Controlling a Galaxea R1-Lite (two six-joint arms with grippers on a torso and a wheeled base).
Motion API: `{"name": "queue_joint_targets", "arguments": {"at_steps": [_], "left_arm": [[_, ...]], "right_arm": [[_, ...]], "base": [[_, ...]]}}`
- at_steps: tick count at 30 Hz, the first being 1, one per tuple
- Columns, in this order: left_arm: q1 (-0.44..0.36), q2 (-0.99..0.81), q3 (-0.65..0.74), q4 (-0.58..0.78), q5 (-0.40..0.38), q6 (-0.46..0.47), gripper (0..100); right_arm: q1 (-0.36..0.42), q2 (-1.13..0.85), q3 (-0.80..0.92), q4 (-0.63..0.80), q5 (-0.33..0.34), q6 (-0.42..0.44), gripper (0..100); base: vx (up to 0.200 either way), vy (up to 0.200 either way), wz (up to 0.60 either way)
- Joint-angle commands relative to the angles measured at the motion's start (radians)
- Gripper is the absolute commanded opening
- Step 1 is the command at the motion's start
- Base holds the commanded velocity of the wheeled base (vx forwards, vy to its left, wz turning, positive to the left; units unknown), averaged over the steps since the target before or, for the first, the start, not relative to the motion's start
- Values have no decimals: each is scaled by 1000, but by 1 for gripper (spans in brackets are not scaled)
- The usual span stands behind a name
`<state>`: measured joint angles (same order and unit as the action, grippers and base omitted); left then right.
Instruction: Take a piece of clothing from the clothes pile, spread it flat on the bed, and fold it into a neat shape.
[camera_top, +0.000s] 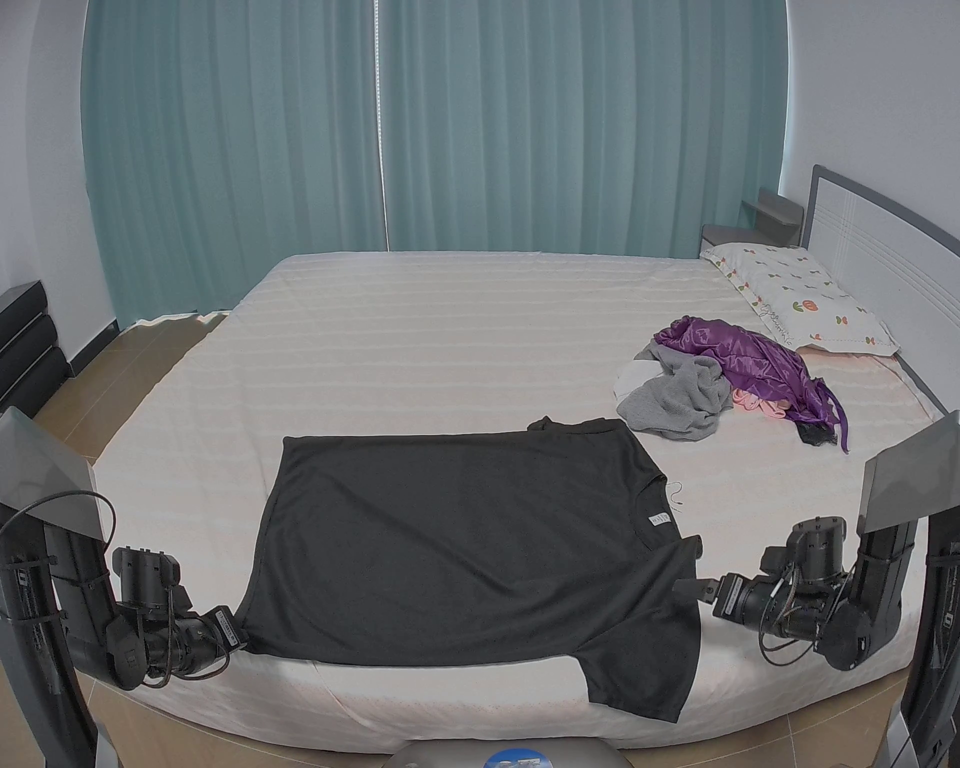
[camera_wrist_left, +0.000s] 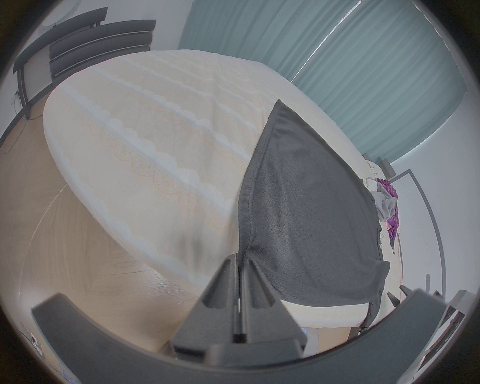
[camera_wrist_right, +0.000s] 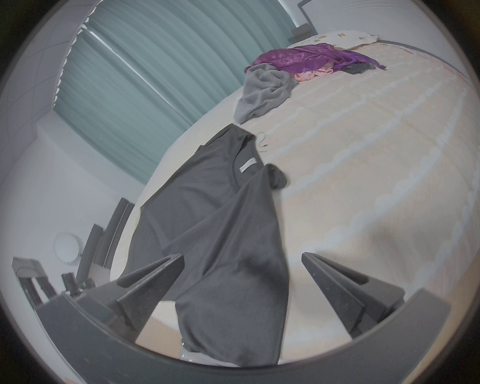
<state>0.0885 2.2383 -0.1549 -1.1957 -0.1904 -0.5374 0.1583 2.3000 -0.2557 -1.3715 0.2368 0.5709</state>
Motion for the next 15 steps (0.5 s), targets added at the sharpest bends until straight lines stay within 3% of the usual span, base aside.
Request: {"name": "queue_joint_targets", "arguments": {"at_steps": [1,6,15], "left_arm": [[0,0,1,-1,0,1,0],[0,0,1,-1,0,1,0],[0,0,1,-1,0,1,0]], "right_arm": [[53,82,214,-193,61,-26,100],[75,118,233,-198,62,-66,100],[89,122,171,-196,56,-55,100]], "base": [[0,0,0],[0,0,0],[0,0,0]]}}
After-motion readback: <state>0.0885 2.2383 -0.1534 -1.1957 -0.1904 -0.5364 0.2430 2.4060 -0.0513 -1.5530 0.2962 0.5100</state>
